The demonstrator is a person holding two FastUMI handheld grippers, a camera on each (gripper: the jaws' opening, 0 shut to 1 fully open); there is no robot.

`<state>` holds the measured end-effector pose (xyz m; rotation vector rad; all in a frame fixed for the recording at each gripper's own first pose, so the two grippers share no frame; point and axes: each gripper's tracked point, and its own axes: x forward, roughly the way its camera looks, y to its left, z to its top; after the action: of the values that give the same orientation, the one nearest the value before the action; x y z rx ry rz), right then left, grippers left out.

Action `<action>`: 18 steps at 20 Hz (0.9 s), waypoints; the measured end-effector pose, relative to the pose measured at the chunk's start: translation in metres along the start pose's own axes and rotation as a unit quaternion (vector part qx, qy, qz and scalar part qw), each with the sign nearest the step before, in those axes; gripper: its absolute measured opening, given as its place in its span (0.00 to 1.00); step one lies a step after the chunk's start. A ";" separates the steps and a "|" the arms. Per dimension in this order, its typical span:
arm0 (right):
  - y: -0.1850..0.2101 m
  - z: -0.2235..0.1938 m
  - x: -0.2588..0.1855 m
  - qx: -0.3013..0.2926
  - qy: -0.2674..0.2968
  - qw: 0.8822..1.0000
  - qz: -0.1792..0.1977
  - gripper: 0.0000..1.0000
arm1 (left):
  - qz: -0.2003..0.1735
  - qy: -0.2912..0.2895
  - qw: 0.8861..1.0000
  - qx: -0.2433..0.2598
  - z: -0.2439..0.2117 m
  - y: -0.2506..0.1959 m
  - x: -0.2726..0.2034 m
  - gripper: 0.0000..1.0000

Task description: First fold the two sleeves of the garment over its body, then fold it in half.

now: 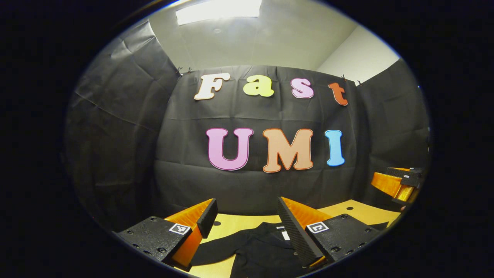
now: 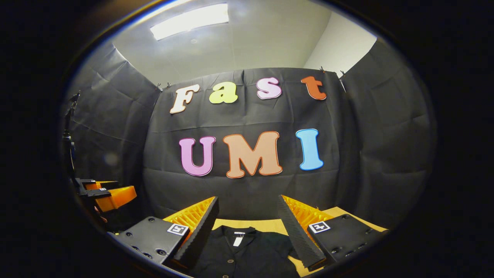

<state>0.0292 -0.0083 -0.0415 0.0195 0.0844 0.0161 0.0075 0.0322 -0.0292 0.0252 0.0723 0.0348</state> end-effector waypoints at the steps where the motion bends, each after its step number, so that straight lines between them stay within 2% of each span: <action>1: -0.009 0.001 0.001 -0.004 0.001 1.000 -0.004 0.94 | -0.001 0.000 1.000 0.000 0.001 -0.003 0.001 0.93; 2: -0.019 0.001 0.002 -0.009 0.002 1.000 -0.007 0.94 | -0.002 0.001 1.000 0.001 0.000 -0.007 0.002 0.96; 3: -0.030 0.000 0.003 -0.016 0.005 1.000 -0.012 0.96 | -0.002 0.001 1.000 0.002 -0.001 -0.010 0.004 0.96; 5: -0.058 -0.004 0.006 -0.031 0.017 0.999 -0.026 0.94 | -0.002 0.001 1.000 0.001 0.000 -0.016 0.004 0.96; 10: -0.135 -0.020 0.011 -0.061 0.048 0.994 -0.071 0.96 | 0.002 0.006 1.000 0.003 -0.007 -0.034 0.010 0.93; 14: -0.187 -0.047 0.013 -0.084 0.086 0.988 -0.092 0.97 | 0.004 0.009 1.000 0.009 -0.009 -0.050 0.015 0.96; 18: -0.230 -0.084 0.012 -0.116 0.143 0.978 -0.096 0.98 | 0.005 0.016 1.000 0.014 -0.014 -0.070 0.022 0.96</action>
<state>0.0379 -0.2360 -0.1312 -0.2252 0.3707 -0.1649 0.0306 -0.0363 -0.0464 0.0527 0.1043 0.0432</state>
